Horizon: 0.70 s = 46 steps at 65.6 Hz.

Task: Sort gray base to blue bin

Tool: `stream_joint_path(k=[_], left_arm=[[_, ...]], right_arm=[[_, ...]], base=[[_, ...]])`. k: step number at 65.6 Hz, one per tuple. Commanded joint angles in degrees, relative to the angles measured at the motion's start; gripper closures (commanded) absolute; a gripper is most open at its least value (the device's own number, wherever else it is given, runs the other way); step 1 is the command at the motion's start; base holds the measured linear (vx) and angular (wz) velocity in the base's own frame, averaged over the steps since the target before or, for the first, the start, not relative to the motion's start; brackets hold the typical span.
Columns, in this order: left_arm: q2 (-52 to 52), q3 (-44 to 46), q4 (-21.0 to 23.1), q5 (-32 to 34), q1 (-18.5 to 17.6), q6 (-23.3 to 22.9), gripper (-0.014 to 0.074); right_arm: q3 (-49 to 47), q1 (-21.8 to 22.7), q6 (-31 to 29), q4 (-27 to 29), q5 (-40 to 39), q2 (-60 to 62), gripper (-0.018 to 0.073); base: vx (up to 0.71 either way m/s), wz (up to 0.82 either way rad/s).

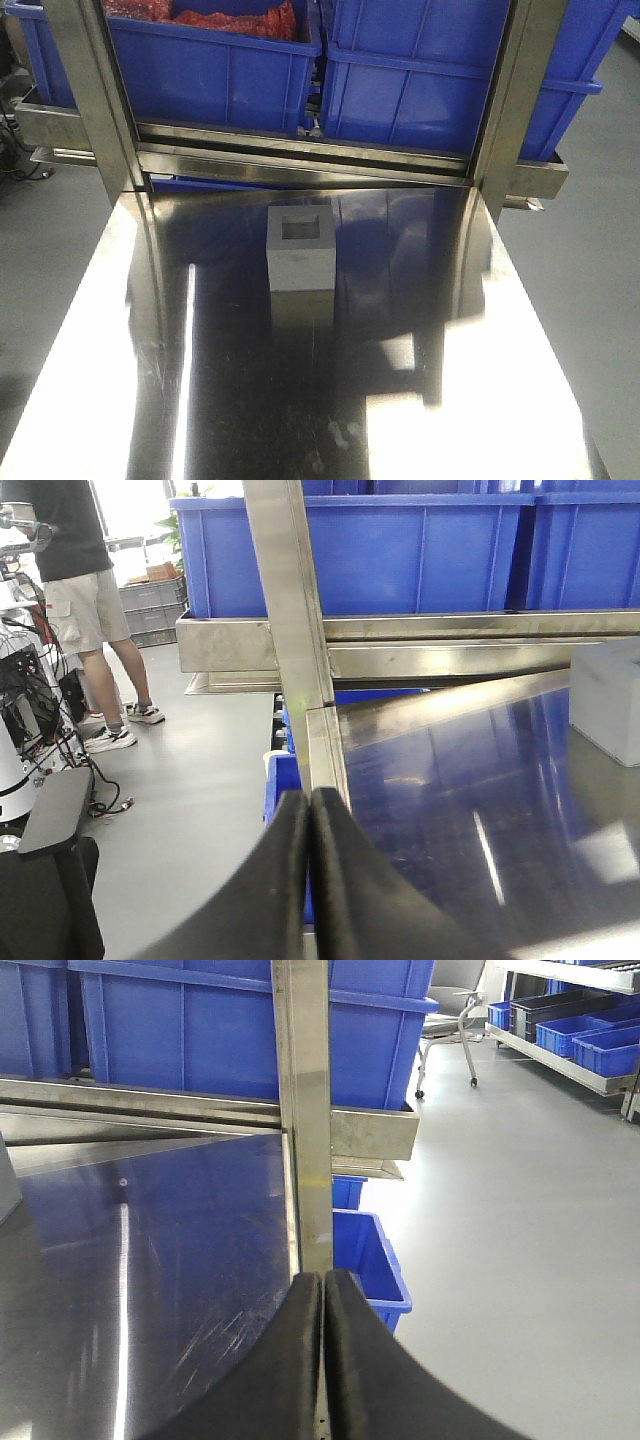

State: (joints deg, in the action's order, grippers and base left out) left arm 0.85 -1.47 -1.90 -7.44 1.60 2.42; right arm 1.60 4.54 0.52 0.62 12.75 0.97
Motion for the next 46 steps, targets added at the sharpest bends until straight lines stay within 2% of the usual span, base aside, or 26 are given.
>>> stream_joint_path(k=[1,46], left_arm=[[0.60,1.16,0.57,3.99,0.07,-0.30,0.0603],[0.60,1.16,0.57,3.99,0.07,-0.30,0.0603]], right_arm=[[0.05,0.10,-0.52,-0.32,-4.28,-0.18,0.0564],[0.05,0.10,-0.52,-0.32,-4.28,-0.18,0.0564]], base=[[0.00,0.00],[0.00,0.00]])
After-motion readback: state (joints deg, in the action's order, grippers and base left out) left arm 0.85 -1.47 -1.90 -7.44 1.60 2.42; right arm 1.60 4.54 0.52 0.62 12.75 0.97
